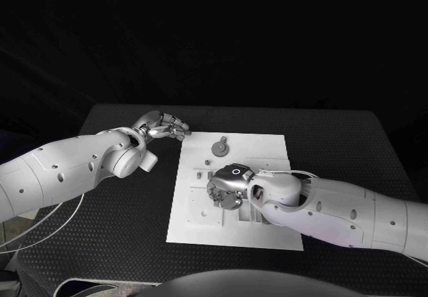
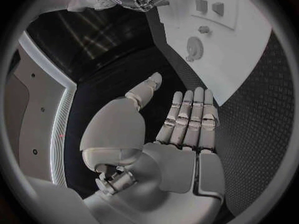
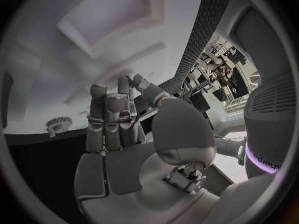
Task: Assemble the parts on the task board
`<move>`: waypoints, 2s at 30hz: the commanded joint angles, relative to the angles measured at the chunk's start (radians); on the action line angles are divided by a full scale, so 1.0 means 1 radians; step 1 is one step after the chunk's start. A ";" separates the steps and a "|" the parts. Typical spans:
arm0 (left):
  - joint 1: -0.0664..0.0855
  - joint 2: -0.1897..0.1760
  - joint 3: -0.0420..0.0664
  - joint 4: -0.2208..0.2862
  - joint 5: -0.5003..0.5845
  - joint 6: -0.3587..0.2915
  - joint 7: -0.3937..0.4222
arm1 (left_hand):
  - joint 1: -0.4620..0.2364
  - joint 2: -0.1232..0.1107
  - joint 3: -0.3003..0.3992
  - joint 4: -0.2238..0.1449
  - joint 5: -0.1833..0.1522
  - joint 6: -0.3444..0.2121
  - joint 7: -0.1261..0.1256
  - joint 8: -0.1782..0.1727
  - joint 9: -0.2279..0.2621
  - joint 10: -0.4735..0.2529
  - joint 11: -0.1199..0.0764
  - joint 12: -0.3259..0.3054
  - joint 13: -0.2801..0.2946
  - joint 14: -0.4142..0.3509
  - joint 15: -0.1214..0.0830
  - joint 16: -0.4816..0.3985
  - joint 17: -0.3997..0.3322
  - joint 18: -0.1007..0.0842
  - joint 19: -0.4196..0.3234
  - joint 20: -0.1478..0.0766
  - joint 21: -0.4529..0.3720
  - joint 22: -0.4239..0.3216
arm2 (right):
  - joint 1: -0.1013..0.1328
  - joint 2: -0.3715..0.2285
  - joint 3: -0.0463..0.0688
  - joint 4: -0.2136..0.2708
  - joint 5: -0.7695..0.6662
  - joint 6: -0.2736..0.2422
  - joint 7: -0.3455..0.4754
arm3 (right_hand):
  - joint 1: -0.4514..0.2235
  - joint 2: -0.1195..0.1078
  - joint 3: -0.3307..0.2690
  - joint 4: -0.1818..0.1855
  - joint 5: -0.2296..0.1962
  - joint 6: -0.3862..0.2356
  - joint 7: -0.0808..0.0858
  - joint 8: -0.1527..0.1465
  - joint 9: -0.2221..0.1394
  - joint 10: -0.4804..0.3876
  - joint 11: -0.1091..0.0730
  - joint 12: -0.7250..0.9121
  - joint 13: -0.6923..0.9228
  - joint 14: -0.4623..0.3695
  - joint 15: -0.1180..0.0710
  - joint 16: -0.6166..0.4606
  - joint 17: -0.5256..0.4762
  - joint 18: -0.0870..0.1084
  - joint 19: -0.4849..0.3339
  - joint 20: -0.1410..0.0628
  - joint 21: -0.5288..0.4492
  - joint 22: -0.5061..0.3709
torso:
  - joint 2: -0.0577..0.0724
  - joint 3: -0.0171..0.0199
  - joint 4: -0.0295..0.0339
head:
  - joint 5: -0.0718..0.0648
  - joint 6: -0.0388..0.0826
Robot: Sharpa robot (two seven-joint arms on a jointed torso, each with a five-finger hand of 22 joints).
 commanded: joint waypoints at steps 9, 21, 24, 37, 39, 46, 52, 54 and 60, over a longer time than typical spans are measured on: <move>0.001 0.001 0.001 0.003 0.005 0.001 0.006 | -0.002 -0.008 -0.002 0.003 0.004 -0.008 0.010 0.005 -0.001 -0.003 0.001 0.005 -0.002 -0.005 0.003 -0.005 0.002 0.011 -0.004 0.003 0.004 -0.002 | -0.006 0.009 -0.008 -0.014 -0.013 0.046 -0.002 | -0.003 0.011 0.001 0.002 0.003 0.002 0.000 0.002 0.003 0.003 -0.001 -0.007 -0.001 -0.003 -0.002 0.005 -0.002 0.034 -0.004 -0.008 0.003 0.021 | 0.000 0.0004 -0.0011 | -0.002 0.001; 0.001 0.000 0.001 0.002 0.005 0.004 0.008 | -0.003 -0.010 -0.002 0.004 0.004 -0.009 0.010 0.005 -0.001 -0.003 0.001 0.005 -0.003 -0.005 0.003 -0.006 0.003 0.011 -0.004 0.003 0.004 -0.003 | -0.006 -0.006 -0.008 0.004 0.023 -0.013 0.004 | -0.036 -0.076 -0.015 0.005 0.002 -0.107 0.044 -0.065 -0.017 -0.106 0.045 -0.065 -0.022 -0.020 0.042 0.003 -0.014 0.034 -0.020 0.003 0.003 0.020 | 0.000 0.0021 -0.0012 | -0.001 0.002; 0.001 0.000 0.001 0.000 -0.006 -0.010 0.002 | -0.004 -0.013 -0.004 0.004 0.004 -0.009 0.010 0.005 -0.002 -0.004 0.001 0.004 -0.004 -0.007 0.003 -0.007 0.003 0.010 -0.005 0.004 0.004 -0.004 | -0.006 -0.017 -0.008 0.016 0.023 -0.030 -0.001 | -0.043 -0.107 -0.013 0.007 0.002 -0.137 0.058 -0.082 -0.023 -0.169 0.067 -0.065 -0.038 -0.027 0.063 0.005 -0.017 0.034 -0.024 0.007 0.001 0.018 | 0.000 0.0024 -0.0010 | -0.002 0.003; 0.001 -0.001 0.001 -0.003 0.002 -0.004 0.011 | -0.003 -0.014 -0.004 0.004 0.004 -0.009 0.010 0.006 -0.002 -0.003 0.001 0.005 -0.004 -0.007 0.004 -0.008 0.004 0.010 -0.006 0.004 0.004 -0.005 | 0.006 -0.088 0.001 0.074 0.036 -0.068 0.011 | -0.065 -0.130 0.008 0.013 0.002 -0.175 0.078 -0.102 -0.033 -0.215 0.082 -0.061 -0.053 -0.040 0.078 0.005 -0.028 0.034 -0.030 0.013 -0.007 0.014 | -0.001 0.0029 -0.0025 | -0.005 0.014; 0.001 0.001 0.001 -0.005 0.002 -0.004 0.012 | -0.003 -0.014 -0.004 0.004 0.004 -0.009 0.010 0.006 -0.002 -0.003 0.001 0.005 -0.004 -0.007 0.004 -0.008 0.004 0.011 -0.006 0.004 0.004 -0.006 | 0.015 -0.099 0.007 0.082 0.036 -0.072 0.010 | -0.066 -0.129 0.010 0.013 0.002 -0.174 0.077 -0.101 -0.033 -0.215 0.082 -0.060 -0.053 -0.040 0.078 0.006 -0.029 0.034 -0.029 0.013 -0.007 0.014 | -0.001 0.0028 -0.0031 | -0.006 0.017; 0.001 0.004 0.001 -0.017 0.004 -0.004 0.014 | -0.003 -0.013 -0.003 0.005 0.004 -0.010 0.010 0.006 -0.002 -0.003 0.001 0.005 -0.005 -0.007 0.004 -0.008 0.004 0.011 -0.006 0.004 0.004 -0.006 | 0.041 -0.164 0.068 0.118 0.044 -0.088 0.003 | -0.063 -0.120 0.019 0.011 0.002 -0.169 0.074 -0.098 -0.032 -0.210 0.081 -0.055 -0.053 -0.037 0.077 0.010 -0.031 0.034 -0.025 0.012 -0.006 0.015 | -0.003 0.0032 -0.0069 | -0.012 0.031; 0.001 0.008 0.000 -0.022 0.005 -0.002 0.017 | -0.003 -0.012 -0.003 0.005 0.004 -0.010 0.010 0.006 -0.002 -0.003 0.001 0.005 -0.005 -0.007 0.004 -0.009 0.005 0.011 -0.006 0.004 0.004 -0.006 | 0.078 -0.215 0.106 0.140 0.025 -0.084 -0.007 | -0.061 -0.121 0.020 0.009 0.002 -0.167 0.072 -0.095 -0.031 -0.209 0.080 -0.054 -0.053 -0.036 0.077 0.012 -0.033 0.034 -0.024 0.012 -0.005 0.016 | -0.003 0.0024 -0.0053 | -0.021 0.039; 0.001 0.010 0.000 -0.023 0.005 -0.005 0.020 | -0.004 -0.012 -0.003 0.006 0.004 -0.010 0.010 0.006 -0.002 -0.003 0.001 0.005 -0.005 -0.007 0.004 -0.009 0.005 0.011 -0.006 0.004 0.004 -0.007 | 0.097 -0.228 0.106 0.126 0.021 -0.060 -0.013 | -0.061 -0.128 0.020 0.009 0.002 -0.167 0.071 -0.095 -0.031 -0.208 0.080 -0.054 -0.053 -0.033 0.076 0.014 -0.033 0.034 -0.022 0.011 -0.004 0.017 | -0.003 0.0001 -0.0051 | -0.025 0.043; 0.001 0.010 0.001 -0.022 0.006 -0.003 0.020 | -0.004 -0.012 -0.004 0.006 0.004 -0.010 0.010 0.006 -0.002 -0.003 0.001 0.005 -0.005 -0.007 0.004 -0.009 0.005 0.011 -0.006 0.004 0.004 -0.007 | 0.099 -0.241 0.106 0.091 0.022 -0.047 -0.006 | -0.068 -0.142 0.021 0.013 0.002 -0.171 0.073 -0.096 -0.033 -0.209 0.081 -0.055 -0.055 -0.033 0.078 0.017 -0.037 0.034 -0.021 0.011 -0.003 0.018 | 0.000 0.0024 -0.0044 | -0.027 0.044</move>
